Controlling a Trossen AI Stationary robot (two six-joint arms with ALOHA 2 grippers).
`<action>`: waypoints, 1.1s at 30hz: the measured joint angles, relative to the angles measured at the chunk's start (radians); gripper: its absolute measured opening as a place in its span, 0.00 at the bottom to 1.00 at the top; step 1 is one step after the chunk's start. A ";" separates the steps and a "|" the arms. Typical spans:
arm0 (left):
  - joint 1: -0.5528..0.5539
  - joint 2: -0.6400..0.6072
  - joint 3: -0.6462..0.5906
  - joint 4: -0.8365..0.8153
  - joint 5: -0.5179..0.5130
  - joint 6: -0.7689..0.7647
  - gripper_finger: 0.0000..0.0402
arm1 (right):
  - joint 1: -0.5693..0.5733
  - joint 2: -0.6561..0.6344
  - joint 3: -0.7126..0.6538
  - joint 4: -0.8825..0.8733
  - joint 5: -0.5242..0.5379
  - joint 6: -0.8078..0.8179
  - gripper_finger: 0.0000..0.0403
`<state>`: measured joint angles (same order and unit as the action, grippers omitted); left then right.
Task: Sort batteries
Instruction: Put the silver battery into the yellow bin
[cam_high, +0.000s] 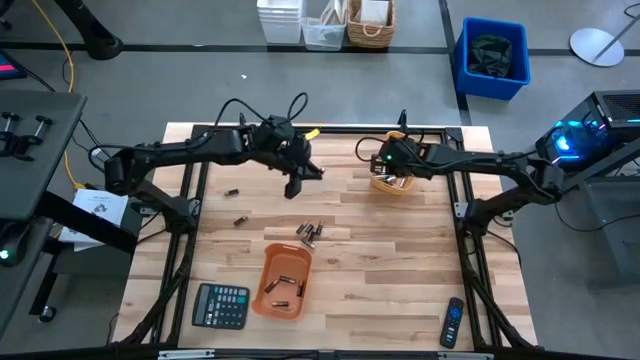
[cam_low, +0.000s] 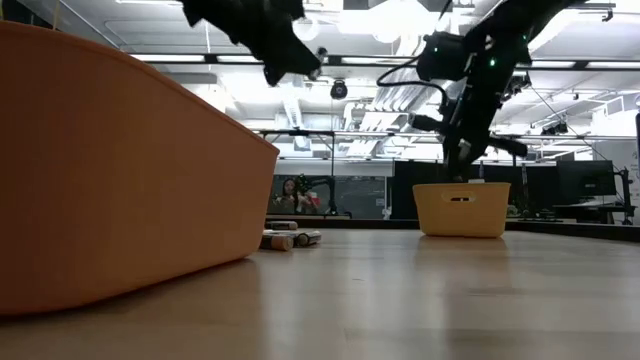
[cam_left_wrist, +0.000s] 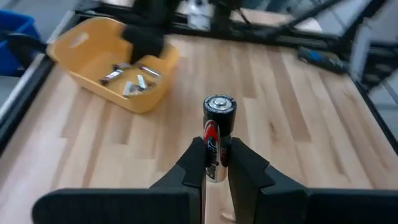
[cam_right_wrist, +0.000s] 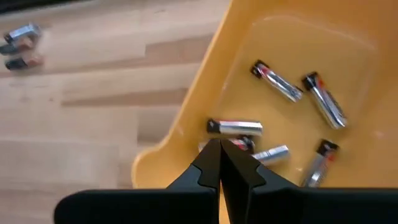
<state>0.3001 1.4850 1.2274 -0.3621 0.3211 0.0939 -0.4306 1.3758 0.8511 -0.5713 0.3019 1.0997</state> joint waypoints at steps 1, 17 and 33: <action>-0.012 -0.011 0.000 -0.014 0.001 0.015 0.07 | -0.005 0.005 -0.010 0.024 -0.008 -0.001 0.00; -0.137 -0.093 0.000 0.000 -0.043 -0.020 0.07 | 0.092 0.215 -0.015 0.285 -0.173 -0.001 0.00; -0.151 -0.098 0.000 -0.007 -0.067 0.007 0.07 | 0.477 0.215 -0.015 0.536 -0.014 0.237 0.00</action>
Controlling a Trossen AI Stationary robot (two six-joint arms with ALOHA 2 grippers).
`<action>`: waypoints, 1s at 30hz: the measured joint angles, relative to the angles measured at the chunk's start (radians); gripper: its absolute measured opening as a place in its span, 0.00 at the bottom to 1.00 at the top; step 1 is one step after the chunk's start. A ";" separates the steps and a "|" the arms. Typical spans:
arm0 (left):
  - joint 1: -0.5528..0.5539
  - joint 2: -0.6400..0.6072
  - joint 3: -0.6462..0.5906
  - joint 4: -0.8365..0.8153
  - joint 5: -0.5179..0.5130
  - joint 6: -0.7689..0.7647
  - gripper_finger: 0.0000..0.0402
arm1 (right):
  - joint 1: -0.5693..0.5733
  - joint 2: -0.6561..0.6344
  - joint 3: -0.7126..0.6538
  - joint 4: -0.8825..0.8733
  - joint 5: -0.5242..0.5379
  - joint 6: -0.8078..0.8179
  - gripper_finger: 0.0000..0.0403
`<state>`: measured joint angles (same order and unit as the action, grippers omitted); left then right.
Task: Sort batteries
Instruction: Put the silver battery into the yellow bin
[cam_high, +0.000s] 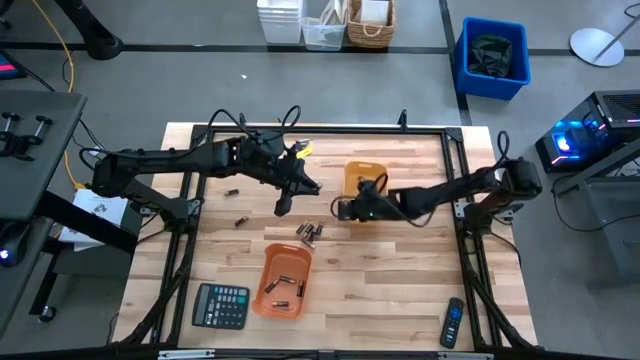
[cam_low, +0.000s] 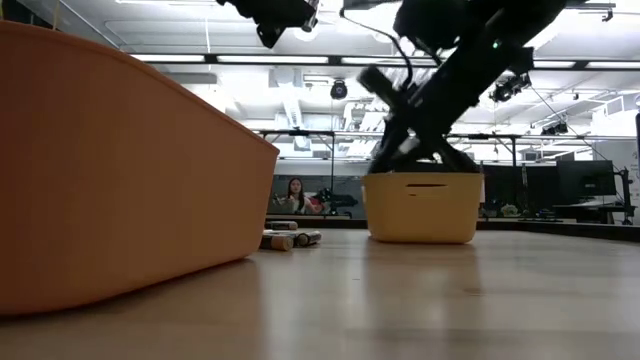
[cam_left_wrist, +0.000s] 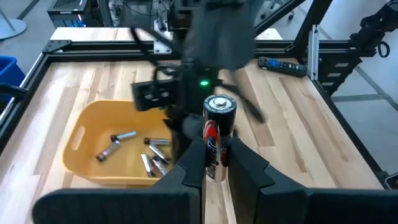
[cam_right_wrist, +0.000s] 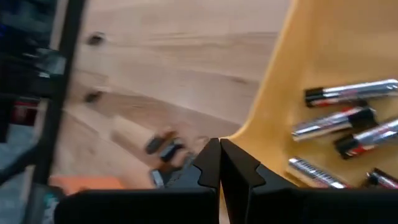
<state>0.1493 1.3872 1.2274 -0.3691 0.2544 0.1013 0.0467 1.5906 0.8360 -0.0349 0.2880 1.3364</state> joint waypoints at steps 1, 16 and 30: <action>0.000 0.000 -0.001 0.001 -0.007 0.007 0.07 | 0.018 0.000 0.000 0.017 0.025 0.013 0.00; 0.001 0.097 -0.185 0.371 -0.128 -0.012 0.07 | 0.263 -0.430 0.001 -0.063 0.668 -0.119 0.00; -0.028 0.470 -0.084 0.678 -0.134 -0.067 0.21 | 0.331 -0.589 0.001 -0.058 0.845 -0.369 0.00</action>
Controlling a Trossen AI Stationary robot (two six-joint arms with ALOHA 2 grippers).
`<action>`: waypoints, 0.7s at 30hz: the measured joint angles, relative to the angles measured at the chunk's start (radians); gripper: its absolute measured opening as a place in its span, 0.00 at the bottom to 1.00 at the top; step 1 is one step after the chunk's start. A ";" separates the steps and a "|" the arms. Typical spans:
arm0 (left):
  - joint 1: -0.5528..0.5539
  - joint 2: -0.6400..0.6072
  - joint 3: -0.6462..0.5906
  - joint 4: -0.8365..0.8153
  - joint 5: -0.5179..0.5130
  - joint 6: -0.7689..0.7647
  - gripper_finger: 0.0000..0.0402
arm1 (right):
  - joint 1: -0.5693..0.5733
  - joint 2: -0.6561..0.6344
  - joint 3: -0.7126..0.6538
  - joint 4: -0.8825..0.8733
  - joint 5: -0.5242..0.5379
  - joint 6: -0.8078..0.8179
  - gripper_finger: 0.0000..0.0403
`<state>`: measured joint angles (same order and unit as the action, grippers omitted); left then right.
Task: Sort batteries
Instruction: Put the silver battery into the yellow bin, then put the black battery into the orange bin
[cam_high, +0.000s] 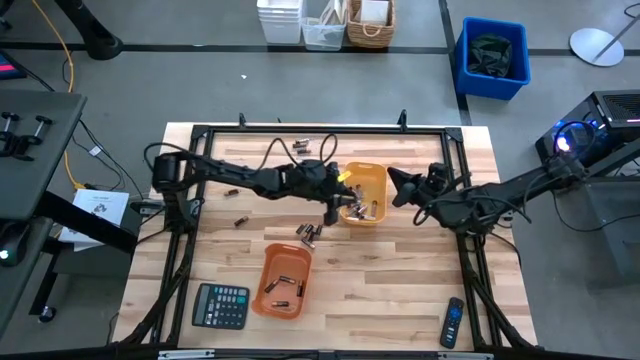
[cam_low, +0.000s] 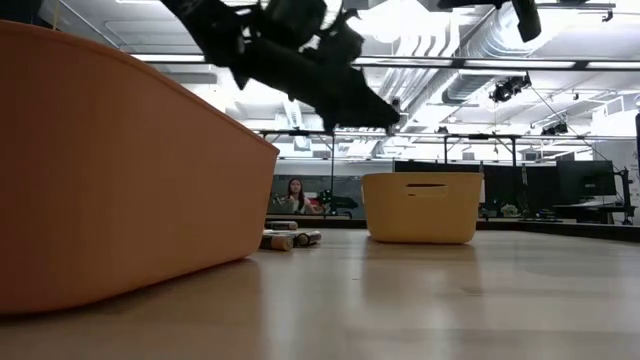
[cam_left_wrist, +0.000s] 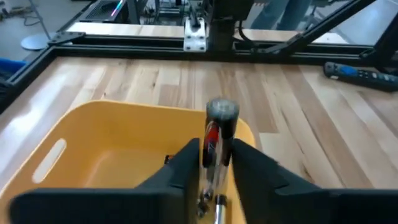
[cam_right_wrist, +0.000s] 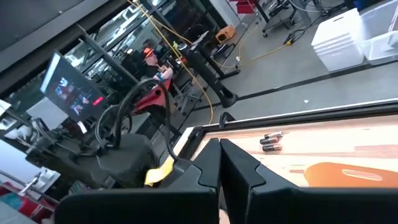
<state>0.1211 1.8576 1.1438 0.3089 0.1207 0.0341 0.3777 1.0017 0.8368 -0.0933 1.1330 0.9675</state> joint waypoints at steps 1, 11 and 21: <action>0.000 0.014 0.016 0.001 0.000 0.000 0.26 | 0.000 0.004 0.000 -0.001 -0.001 0.000 0.00; 0.030 -0.080 0.127 -0.261 0.023 -0.004 0.56 | 0.003 0.014 0.000 0.000 -0.009 -0.001 0.00; 0.090 -0.459 -0.019 -0.580 0.106 0.009 0.53 | 0.003 0.014 0.000 -0.008 -0.058 -0.002 0.00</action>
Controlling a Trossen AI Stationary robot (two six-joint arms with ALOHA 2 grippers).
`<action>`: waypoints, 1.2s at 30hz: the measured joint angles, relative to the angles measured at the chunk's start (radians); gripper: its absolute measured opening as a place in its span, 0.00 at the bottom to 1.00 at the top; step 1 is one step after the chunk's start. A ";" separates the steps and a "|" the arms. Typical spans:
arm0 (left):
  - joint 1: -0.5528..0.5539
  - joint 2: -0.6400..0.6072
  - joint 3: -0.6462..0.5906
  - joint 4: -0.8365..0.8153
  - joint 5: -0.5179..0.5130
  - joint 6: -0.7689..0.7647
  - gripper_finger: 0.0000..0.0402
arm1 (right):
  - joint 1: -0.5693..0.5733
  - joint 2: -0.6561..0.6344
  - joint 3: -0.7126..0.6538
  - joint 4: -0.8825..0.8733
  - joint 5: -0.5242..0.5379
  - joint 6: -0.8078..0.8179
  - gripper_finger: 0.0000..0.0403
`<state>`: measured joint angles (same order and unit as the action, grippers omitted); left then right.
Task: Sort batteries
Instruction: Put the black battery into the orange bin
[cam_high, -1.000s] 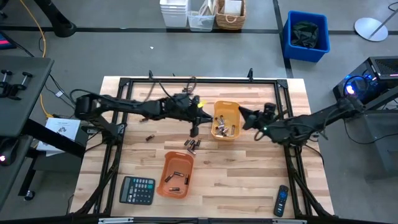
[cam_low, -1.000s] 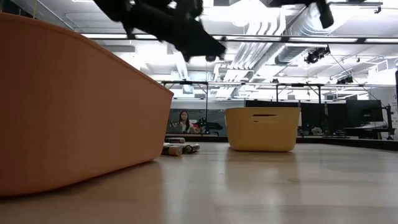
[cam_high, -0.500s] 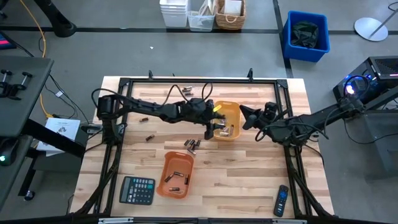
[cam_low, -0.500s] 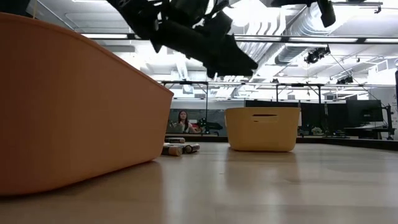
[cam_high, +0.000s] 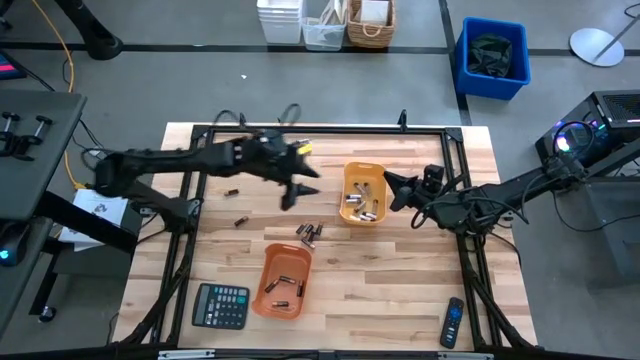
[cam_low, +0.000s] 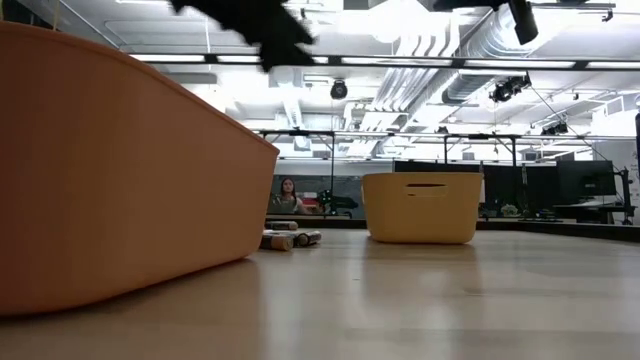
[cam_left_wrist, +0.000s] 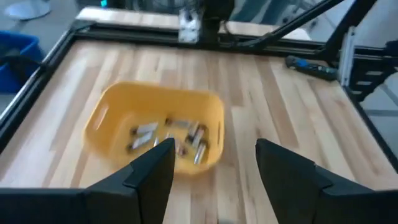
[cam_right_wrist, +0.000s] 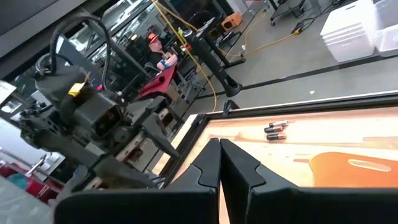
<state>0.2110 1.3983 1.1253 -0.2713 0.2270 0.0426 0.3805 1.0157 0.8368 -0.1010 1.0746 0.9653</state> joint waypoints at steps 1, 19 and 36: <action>0.000 -0.050 -0.047 -0.008 -0.021 -0.016 0.53 | 0.000 0.000 0.000 0.000 -0.011 -0.001 0.00; 0.000 -0.339 -0.502 -0.656 -0.176 -0.533 0.52 | 0.000 0.000 0.000 -0.041 -0.039 -0.004 0.00; -0.143 -0.003 -0.507 -0.557 -0.282 -0.572 0.46 | 0.000 0.000 0.000 -0.089 -0.043 0.002 0.00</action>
<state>0.0684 1.3956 0.6182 -0.8286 -0.0550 -0.5291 0.3805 1.0161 0.8368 -0.1900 1.0313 0.9672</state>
